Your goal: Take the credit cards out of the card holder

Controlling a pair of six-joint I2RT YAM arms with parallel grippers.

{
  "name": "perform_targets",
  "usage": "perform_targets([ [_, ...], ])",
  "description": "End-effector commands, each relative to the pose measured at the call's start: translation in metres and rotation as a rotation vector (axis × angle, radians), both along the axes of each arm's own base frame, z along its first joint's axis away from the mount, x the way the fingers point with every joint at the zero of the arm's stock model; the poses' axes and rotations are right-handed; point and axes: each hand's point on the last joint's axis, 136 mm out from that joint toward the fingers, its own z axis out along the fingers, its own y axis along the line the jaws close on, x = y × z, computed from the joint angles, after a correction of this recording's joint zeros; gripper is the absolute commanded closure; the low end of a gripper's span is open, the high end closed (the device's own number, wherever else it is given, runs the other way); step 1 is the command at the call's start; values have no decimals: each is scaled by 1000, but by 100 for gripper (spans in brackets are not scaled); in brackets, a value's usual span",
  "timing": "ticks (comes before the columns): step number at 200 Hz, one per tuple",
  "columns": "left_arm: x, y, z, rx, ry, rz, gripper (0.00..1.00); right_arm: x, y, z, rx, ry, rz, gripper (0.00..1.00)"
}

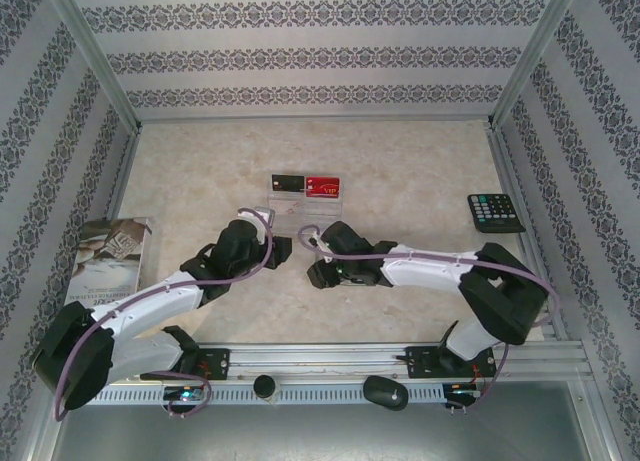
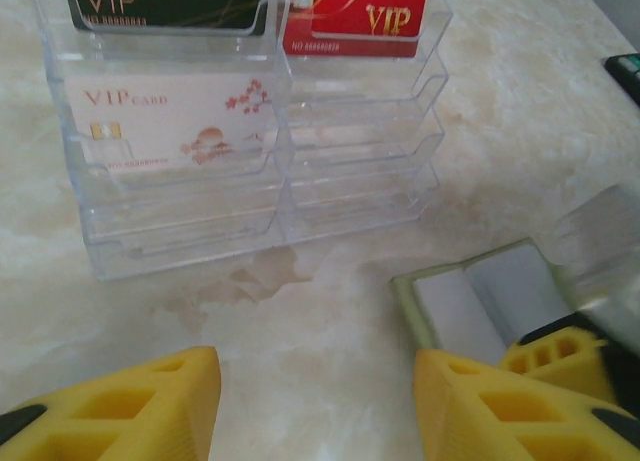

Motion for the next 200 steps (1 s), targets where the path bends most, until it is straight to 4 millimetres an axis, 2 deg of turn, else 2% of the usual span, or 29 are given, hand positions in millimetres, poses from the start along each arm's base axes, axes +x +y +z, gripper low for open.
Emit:
perform_targets([
  [1, 2, -8, 4, -41, -9, 1, 48, 18, -9, 43, 89, -91, -84, 58],
  [28, 3, 2, 15, -24, -53, 37, 46, 40, -62, 54, 163, -56, -311, 57],
  [57, 2, 9, 19, -5, -71, 55, 44, 44, -120, 32, 126, 25, -506, 57],
  [80, 1, 21, 16, 25, -69, 103, 43, 40, -146, 16, 133, 92, -586, 57],
  [100, 0, 31, 21, 17, -100, 147, 39, 32, -153, 4, 126, 133, -602, 56],
  [128, -3, 33, 20, 19, -99, 144, 33, 21, -151, -17, 111, 196, -581, 54],
  [153, -6, 11, 10, -28, -43, 53, 36, 17, -150, -33, 80, 234, -569, 53],
  [175, -7, -10, 3, -56, -16, -11, 40, 15, -136, -37, 65, 231, -518, 54],
  [200, -7, -22, -3, -57, 5, -37, 40, 20, -125, -32, 40, 187, -490, 68],
])
